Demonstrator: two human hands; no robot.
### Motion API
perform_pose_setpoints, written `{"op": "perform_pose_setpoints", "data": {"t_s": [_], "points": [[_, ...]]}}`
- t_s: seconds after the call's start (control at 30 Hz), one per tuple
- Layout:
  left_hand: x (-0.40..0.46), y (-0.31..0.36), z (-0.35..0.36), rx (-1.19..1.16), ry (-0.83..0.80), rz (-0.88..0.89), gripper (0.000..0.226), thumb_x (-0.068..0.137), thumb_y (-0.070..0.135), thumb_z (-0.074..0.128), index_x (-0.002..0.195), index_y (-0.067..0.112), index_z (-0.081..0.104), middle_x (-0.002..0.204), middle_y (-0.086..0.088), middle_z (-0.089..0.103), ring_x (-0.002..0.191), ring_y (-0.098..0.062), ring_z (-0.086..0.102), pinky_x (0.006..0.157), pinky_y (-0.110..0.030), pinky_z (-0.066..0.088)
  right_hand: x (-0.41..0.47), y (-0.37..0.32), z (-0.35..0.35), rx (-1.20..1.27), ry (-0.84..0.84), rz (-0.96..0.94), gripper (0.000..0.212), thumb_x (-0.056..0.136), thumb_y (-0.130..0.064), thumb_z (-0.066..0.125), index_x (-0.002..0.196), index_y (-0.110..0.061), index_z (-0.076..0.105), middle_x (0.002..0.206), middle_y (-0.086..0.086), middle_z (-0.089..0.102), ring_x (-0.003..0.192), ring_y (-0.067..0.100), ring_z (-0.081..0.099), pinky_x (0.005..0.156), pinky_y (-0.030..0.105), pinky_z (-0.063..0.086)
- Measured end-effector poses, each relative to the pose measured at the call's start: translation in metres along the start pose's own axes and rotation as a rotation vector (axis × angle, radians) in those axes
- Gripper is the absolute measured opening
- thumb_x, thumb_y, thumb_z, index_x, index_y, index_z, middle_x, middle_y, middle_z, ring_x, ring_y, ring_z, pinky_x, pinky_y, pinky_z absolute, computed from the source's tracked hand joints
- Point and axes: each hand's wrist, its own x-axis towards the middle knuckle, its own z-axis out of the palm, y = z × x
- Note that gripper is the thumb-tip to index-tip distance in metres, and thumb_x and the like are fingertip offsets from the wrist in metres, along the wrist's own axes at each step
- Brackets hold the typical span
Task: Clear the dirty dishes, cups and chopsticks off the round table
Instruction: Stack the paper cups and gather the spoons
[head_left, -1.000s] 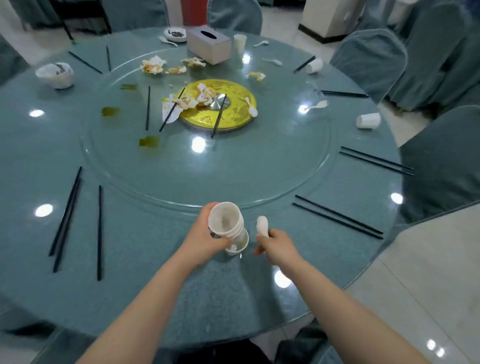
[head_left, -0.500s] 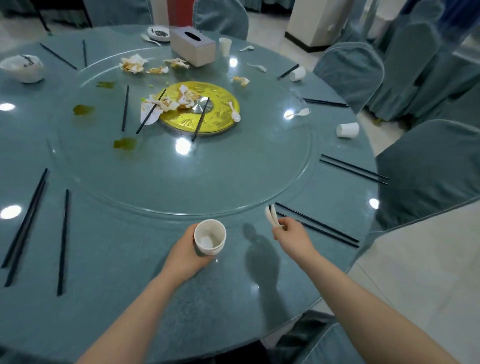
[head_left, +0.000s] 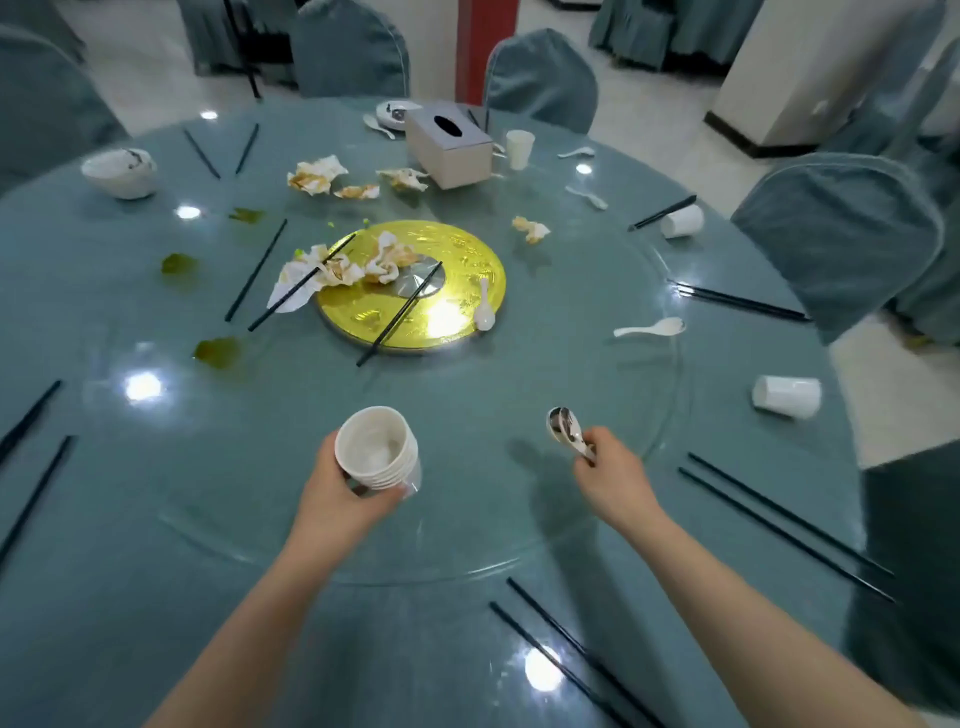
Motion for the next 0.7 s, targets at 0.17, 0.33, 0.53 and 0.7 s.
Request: {"op": "perform_pose_setpoints", "data": {"t_s": [0.17,0.33,0.53,0.7], "points": [[0.054,0.03,0.047,0.003,0.111,-0.001,0.072,0.064,0.002,0.084,0.122,0.028,0.049,0.111,0.017,0.06,0.092,0.017,0.057,0.066,-0.001,0.043,0.101,-0.001,-0.022,-0.326,-0.032,-0.229,0.01,0.091,-0.022,0.049,0.094,-0.014,0.052,0.095,0.012,0.064,0.089,0.036,0.059,0.062,0.032,0.033],[0.091,0.043,0.065,-0.001,0.156,0.005,0.073,0.062,0.001,0.085,0.121,0.024,0.048,0.112,0.011,0.06,0.091,0.012,0.058,0.065,-0.002,0.044,0.17,-0.039,-0.023,-0.567,-0.113,-0.437,0.011,0.09,-0.013,0.044,0.093,-0.016,0.054,0.092,0.008,0.061,0.078,0.03,0.052,0.059,0.029,0.033],[0.108,0.049,0.065,0.022,0.235,-0.022,0.06,0.058,0.022,0.081,0.107,0.042,0.053,0.101,0.018,0.065,0.088,0.012,0.06,0.064,-0.005,0.045,0.22,-0.083,-0.006,-0.631,-0.18,-0.583,0.039,0.09,-0.005,0.045,0.127,-0.019,0.046,0.1,0.008,0.038,0.078,0.03,0.046,0.063,0.034,0.034],[0.113,0.039,0.058,0.032,0.239,-0.038,0.06,0.057,0.021,0.076,0.113,0.032,0.057,0.101,0.013,0.067,0.09,0.004,0.063,0.067,-0.011,0.049,0.252,-0.101,0.015,-0.705,-0.134,-0.669,0.059,0.093,-0.006,0.045,0.145,-0.026,0.028,0.137,0.016,0.03,0.104,0.034,0.051,0.068,0.038,0.039]]}}
